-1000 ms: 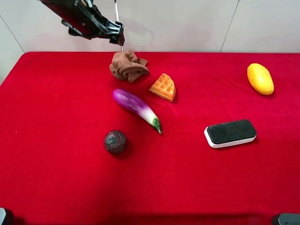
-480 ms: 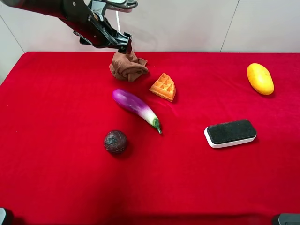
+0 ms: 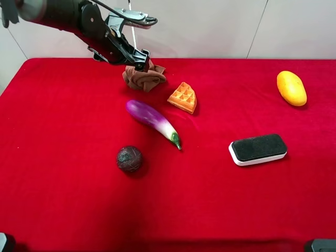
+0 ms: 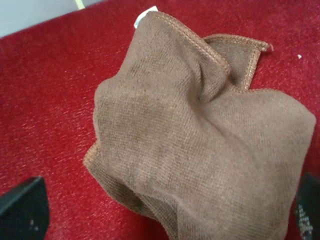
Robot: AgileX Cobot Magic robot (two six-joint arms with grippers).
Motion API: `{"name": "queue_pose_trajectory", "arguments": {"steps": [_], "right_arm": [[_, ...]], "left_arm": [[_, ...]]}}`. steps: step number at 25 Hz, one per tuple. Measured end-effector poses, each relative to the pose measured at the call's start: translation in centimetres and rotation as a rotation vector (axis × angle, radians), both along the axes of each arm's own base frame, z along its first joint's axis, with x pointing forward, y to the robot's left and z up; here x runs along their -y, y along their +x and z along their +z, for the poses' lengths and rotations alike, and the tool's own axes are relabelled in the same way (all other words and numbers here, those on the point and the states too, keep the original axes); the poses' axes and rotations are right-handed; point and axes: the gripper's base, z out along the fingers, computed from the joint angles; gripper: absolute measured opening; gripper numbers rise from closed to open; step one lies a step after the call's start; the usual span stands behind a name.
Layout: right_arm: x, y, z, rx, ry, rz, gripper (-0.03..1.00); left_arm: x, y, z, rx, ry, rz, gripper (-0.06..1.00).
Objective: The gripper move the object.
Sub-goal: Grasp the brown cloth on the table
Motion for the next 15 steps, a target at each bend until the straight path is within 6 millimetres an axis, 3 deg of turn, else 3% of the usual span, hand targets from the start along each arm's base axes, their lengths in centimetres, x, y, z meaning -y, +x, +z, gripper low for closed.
{"name": "queue_pose_trajectory", "arguments": {"steps": [15], "right_arm": [[0.0,0.0,0.0,0.000,0.004,0.002,0.63]], "left_arm": [[0.5,0.5,-2.8,0.009,-0.004,-0.007,0.98]]}}
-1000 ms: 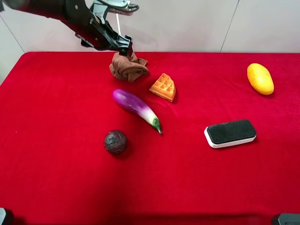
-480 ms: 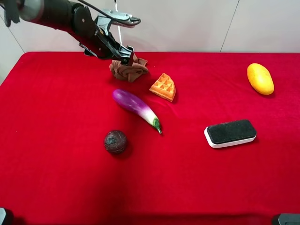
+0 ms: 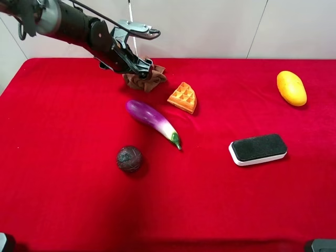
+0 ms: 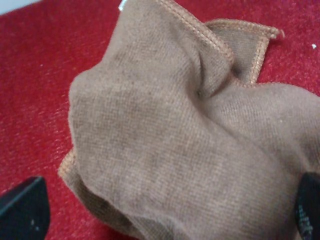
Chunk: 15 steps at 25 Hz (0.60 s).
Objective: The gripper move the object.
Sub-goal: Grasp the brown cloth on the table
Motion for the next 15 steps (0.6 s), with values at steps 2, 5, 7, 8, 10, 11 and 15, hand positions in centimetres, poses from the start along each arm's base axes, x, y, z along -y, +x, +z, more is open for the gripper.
{"name": "queue_pose_trajectory", "arguments": {"steps": [2,5,7,8,10,11,15], "right_arm": [[0.0,0.0,0.0,0.000,0.001,0.001,0.63],[0.0,0.0,0.0,0.000,0.002,0.002,0.63],[0.0,0.0,0.0,0.000,0.003,0.002,0.63],[0.0,0.0,0.0,0.000,0.003,0.002,0.63],[0.0,0.0,0.0,0.000,0.003,0.002,0.63],[0.0,0.0,0.0,0.000,0.003,0.002,0.63],[0.0,0.0,0.0,0.000,0.003,0.002,0.63]], "left_arm": [[0.1,0.0,-0.4,-0.002,0.001,-0.001,0.98],[0.1,0.0,-0.5,-0.004,0.002,-0.001,0.97],[0.1,0.0,-0.4,0.001,0.000,-0.001,0.96],[0.1,0.0,-0.4,0.001,0.000,-0.001,0.96],[0.1,0.1,-0.5,0.001,-0.001,-0.001,0.95],[0.1,0.1,-0.7,0.000,0.000,-0.001,0.95],[0.1,0.1,-1.9,-0.019,0.008,-0.001,0.91]]}}
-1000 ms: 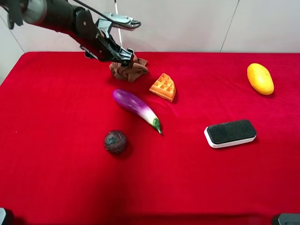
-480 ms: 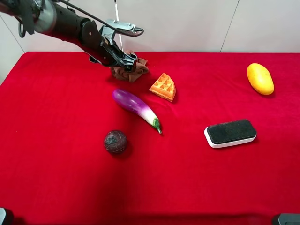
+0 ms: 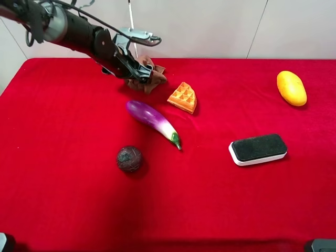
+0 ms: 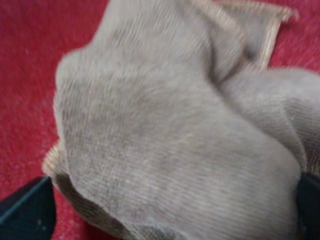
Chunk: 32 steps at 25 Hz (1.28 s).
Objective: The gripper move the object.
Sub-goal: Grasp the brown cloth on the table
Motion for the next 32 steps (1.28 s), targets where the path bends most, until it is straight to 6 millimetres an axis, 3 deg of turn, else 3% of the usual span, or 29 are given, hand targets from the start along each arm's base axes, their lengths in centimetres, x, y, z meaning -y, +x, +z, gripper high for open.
{"name": "queue_pose_trajectory", "arguments": {"steps": [12,16,19,24,32], "right_arm": [[-0.03,0.00,0.00,0.000,0.003,0.002,0.63],[-0.03,0.00,0.00,0.000,0.003,0.002,0.63],[-0.03,0.00,0.00,0.000,0.003,0.002,0.63],[-0.03,0.00,0.00,0.000,0.003,0.002,0.63],[-0.03,0.00,0.00,0.000,0.003,0.002,0.63]], "left_arm": [[0.07,0.05,-0.44,0.004,-0.002,-0.001,0.83],[0.10,0.13,-0.37,0.015,-0.007,-0.001,0.71],[0.12,0.17,-0.32,0.022,-0.010,-0.001,0.56],[0.18,0.19,-0.27,0.029,-0.012,-0.003,0.18],[0.19,0.21,-0.26,0.031,-0.013,-0.003,0.15]]}}
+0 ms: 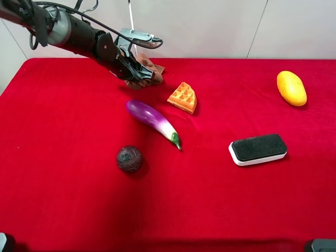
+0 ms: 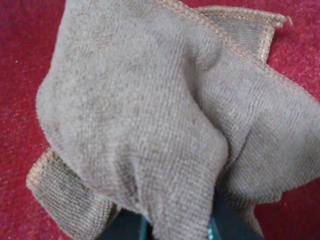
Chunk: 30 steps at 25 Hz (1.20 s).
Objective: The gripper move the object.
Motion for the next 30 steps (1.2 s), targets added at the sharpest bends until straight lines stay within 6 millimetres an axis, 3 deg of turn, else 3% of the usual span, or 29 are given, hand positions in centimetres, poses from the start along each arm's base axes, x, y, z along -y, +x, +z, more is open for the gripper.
{"name": "queue_pose_trajectory", "arguments": {"steps": [17,30], "right_arm": [[0.0,0.0,0.0,0.000,0.001,0.001,0.63],[0.0,0.0,0.0,0.000,0.003,0.002,0.63]], "left_arm": [[0.0,0.0,0.5,0.009,-0.004,0.000,0.15],[2.3,0.0,5.1,0.077,-0.016,-0.061,0.15]]}}
